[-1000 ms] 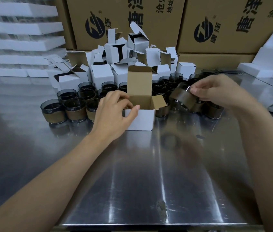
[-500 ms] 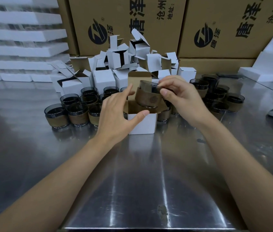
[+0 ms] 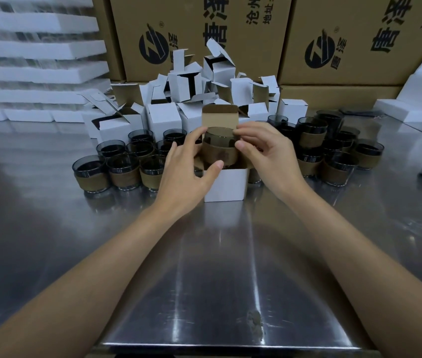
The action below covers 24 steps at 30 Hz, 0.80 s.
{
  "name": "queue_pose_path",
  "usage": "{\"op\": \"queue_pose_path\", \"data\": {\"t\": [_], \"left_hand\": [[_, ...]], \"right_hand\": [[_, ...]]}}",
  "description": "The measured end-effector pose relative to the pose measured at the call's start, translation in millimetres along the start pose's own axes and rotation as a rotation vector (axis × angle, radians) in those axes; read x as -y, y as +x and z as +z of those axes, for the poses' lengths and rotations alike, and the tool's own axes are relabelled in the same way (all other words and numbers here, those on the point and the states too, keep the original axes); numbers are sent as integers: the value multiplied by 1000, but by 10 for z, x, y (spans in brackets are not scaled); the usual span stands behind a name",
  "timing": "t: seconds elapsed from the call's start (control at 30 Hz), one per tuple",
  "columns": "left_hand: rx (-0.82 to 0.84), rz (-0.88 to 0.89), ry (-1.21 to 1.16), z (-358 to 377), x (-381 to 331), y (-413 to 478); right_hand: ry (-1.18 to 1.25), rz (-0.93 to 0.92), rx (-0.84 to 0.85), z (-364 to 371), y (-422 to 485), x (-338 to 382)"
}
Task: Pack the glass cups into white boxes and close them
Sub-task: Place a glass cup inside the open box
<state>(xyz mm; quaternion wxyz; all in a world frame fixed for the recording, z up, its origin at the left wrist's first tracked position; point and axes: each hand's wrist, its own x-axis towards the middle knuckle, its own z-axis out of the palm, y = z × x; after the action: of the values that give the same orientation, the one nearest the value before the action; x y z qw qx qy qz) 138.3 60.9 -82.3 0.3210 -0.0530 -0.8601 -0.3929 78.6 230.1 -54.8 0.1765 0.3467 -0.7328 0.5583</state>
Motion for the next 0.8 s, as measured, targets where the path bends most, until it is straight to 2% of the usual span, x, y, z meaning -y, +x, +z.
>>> {"op": "queue_pose_path", "data": {"t": [0.13,0.43,0.6,0.8], "left_hand": [[45,4,8,15,-3,-6],[100,-6,136,17,52,1],[119,-25,313,3,59,1],[116,61,379,6,46,22]], "right_hand": [[-141,-80,15,-32,-10,-29],[-218,-143,5,-33,-2,-75],[-244,-149,94,-44,-26,-129],[-366,-163,229,-102,16,-128]]}}
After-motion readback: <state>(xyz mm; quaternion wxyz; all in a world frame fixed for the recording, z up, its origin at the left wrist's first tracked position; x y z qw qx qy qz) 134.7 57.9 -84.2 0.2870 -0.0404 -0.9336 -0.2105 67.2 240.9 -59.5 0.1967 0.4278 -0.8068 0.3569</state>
